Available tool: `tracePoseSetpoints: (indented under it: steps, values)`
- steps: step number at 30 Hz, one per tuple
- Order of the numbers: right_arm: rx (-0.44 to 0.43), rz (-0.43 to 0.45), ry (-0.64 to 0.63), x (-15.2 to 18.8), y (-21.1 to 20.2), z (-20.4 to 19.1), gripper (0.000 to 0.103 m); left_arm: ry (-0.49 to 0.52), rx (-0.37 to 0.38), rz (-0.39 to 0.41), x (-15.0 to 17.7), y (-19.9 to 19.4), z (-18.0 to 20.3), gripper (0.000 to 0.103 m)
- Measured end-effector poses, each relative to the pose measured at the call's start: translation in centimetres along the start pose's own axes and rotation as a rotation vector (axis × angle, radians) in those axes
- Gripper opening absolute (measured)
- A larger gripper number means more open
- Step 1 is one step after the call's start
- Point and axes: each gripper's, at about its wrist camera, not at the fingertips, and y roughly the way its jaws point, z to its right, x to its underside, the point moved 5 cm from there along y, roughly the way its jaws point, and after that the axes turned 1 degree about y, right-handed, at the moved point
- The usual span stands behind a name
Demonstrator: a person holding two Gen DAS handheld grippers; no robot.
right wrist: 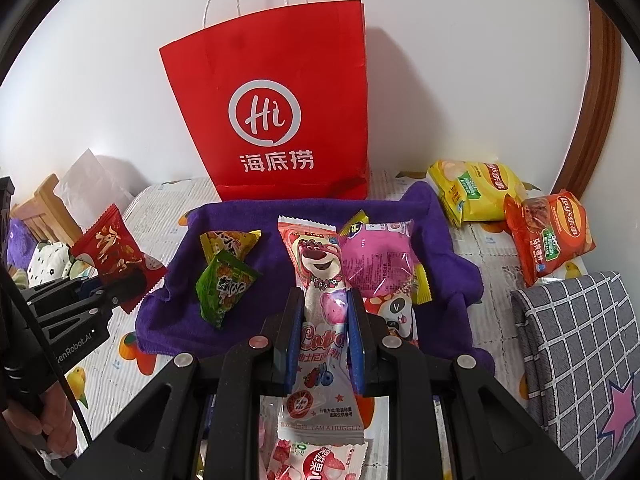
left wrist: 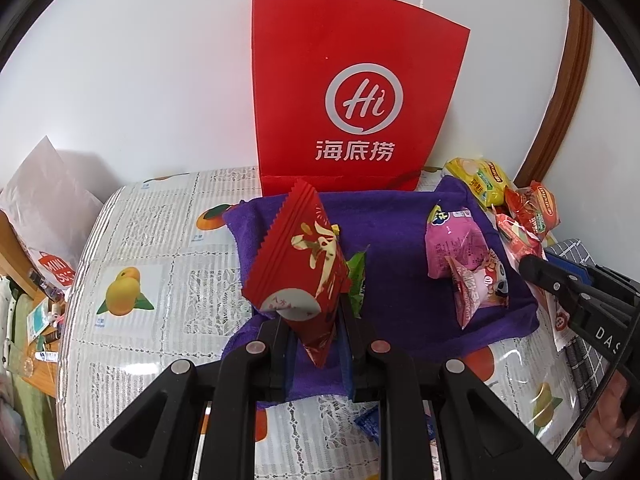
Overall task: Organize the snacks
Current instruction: 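Carry the red packet and pink stick packet over the purple towel with both tools, then open both tools to drop the packets onto the towel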
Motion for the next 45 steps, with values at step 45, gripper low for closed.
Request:
tracePoseSetpoints:
  steps: [45]
  values:
    - [-0.051, -0.146, -0.034, 1.2, 10.6, -2.3, 0.025, -0.036, 0.001, -0.104, 0.4, 7.6, -1.8, 0.018]
